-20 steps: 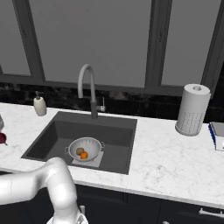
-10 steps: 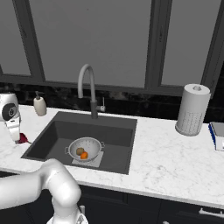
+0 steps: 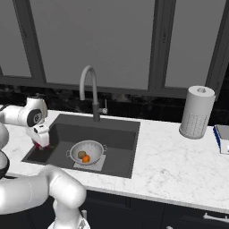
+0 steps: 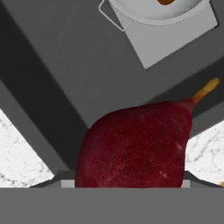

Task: Put the colander in the sink, put the tangerine, kiwi, pear in the colander, and turn on the sink faucet and pour water over the colander.

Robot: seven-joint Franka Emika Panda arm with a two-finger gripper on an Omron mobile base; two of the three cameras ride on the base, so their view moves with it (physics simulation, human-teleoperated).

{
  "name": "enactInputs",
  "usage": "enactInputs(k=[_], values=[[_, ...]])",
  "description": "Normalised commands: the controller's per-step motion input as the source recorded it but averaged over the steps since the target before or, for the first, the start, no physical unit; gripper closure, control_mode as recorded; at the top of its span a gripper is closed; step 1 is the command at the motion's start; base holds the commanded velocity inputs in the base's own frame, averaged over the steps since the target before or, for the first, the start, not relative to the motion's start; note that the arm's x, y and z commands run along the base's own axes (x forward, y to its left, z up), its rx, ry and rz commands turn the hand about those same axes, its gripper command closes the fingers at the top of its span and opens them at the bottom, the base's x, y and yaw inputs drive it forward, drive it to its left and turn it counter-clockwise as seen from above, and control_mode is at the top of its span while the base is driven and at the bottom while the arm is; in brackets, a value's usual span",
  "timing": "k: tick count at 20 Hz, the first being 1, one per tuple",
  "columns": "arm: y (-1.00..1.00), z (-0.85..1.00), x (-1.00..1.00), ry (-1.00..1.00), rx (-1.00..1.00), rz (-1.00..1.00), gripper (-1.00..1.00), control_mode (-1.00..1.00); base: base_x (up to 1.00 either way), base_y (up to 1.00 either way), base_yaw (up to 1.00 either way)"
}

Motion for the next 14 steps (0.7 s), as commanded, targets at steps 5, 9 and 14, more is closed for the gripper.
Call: enactInputs(k=[5, 9, 14], values=[[-1.0, 0.0, 0.0, 0.0, 0.15, 0.26, 1.0, -1.0, 0.0, 0.0, 0.0], [-1.0, 0.0, 0.0, 0.0, 0.13, 0.23, 1.0, -1.0, 0.0, 0.0, 0.0], [-1.0, 0.0, 0.0, 0.0, 0.09, 0.15, 1.0, -1.0, 0.0, 0.0, 0.0]])
